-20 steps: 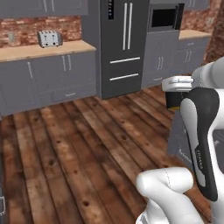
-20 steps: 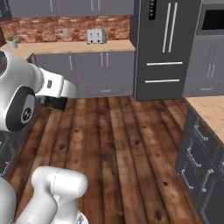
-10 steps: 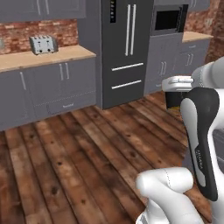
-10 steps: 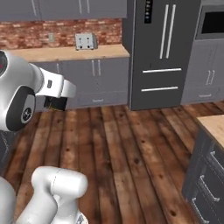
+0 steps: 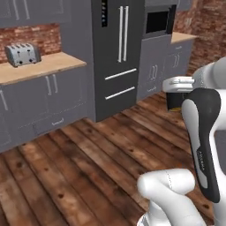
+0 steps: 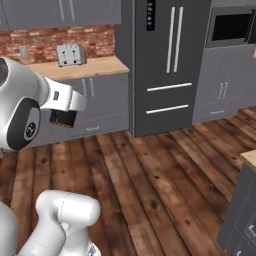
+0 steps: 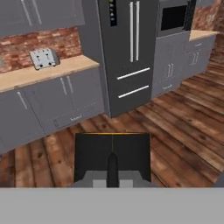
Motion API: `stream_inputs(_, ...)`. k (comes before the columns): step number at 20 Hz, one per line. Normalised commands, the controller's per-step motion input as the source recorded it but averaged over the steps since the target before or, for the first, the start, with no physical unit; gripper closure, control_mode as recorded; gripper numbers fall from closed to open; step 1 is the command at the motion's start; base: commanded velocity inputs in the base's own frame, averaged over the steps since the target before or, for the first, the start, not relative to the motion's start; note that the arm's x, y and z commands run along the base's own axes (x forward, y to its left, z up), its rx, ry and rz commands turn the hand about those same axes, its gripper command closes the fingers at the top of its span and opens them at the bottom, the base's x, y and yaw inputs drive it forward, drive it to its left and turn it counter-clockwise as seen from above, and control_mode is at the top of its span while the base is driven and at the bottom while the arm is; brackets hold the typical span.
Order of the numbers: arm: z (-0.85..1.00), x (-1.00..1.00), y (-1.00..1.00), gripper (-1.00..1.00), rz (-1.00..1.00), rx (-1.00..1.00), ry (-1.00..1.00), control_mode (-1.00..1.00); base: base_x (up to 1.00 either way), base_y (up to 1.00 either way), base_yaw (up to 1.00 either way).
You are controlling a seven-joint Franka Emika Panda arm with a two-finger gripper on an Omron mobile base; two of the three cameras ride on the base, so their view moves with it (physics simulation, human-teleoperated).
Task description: There is a tray on the dining counter. Grab the cup, mug, and pitcher and place them on the tray. The pitcher may be placed next to the tray if it cannot fit the tray.
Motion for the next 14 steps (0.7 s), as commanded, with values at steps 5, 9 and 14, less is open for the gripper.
stream_inputs(5, 0.00, 0.00, 0.00, 1.00, 0.00, 0.00, 0.00, 1.00, 1.00, 0.95, -0.51)
stream_inputs(9, 0.00, 0.00, 0.00, 1.00, 0.00, 0.00, 0.00, 1.00, 1.00, 0.96, -0.56)
stream_inputs(14, 0.00, 0.00, 0.00, 1.00, 0.00, 0.00, 0.00, 1.00, 1.00, 0.94, -0.57)
